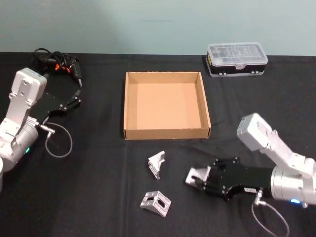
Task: Use one hand to pick up the angle iron from the table and place it into the box.
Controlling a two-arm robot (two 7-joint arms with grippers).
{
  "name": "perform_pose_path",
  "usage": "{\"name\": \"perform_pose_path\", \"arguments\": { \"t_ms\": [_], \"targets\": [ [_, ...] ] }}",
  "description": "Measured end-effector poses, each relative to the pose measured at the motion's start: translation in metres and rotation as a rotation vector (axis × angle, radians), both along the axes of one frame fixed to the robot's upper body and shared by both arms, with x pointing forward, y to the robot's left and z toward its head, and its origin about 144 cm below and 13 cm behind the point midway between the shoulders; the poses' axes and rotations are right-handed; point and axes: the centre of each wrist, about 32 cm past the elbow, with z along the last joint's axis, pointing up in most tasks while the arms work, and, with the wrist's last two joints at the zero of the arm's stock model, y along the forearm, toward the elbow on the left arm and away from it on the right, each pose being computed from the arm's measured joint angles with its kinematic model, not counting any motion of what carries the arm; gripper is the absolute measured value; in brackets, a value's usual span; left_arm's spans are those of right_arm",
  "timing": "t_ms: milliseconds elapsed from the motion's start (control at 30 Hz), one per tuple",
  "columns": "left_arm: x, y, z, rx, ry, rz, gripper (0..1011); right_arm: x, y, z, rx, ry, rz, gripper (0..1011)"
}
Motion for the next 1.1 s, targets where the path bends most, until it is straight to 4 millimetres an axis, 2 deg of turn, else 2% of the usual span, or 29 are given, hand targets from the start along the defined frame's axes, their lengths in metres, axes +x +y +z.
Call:
{"name": "perform_pose_path", "arguments": {
  "t_ms": [300,533,800,1100],
  "targets": [
    [0.0,0.0,0.0,0.0,0.0,0.0,1000,0.022,-0.001,0.03,0.065,-0.176,-0.077,457],
    [0.0,0.0,0.0,0.0,0.0,0.0,1000,0.058,0.003,0.047,0.089,-0.331,-0.164,457],
    [0.0,0.0,0.0,0.0,0.0,0.0,1000,0.089,0.017,0.042,0.087,-0.37,-0.17,457],
    [0.0,0.0,0.0,0.0,0.0,0.0,1000,0.123,0.038,0.021,0.068,-0.342,-0.163,457]
  ]
}}
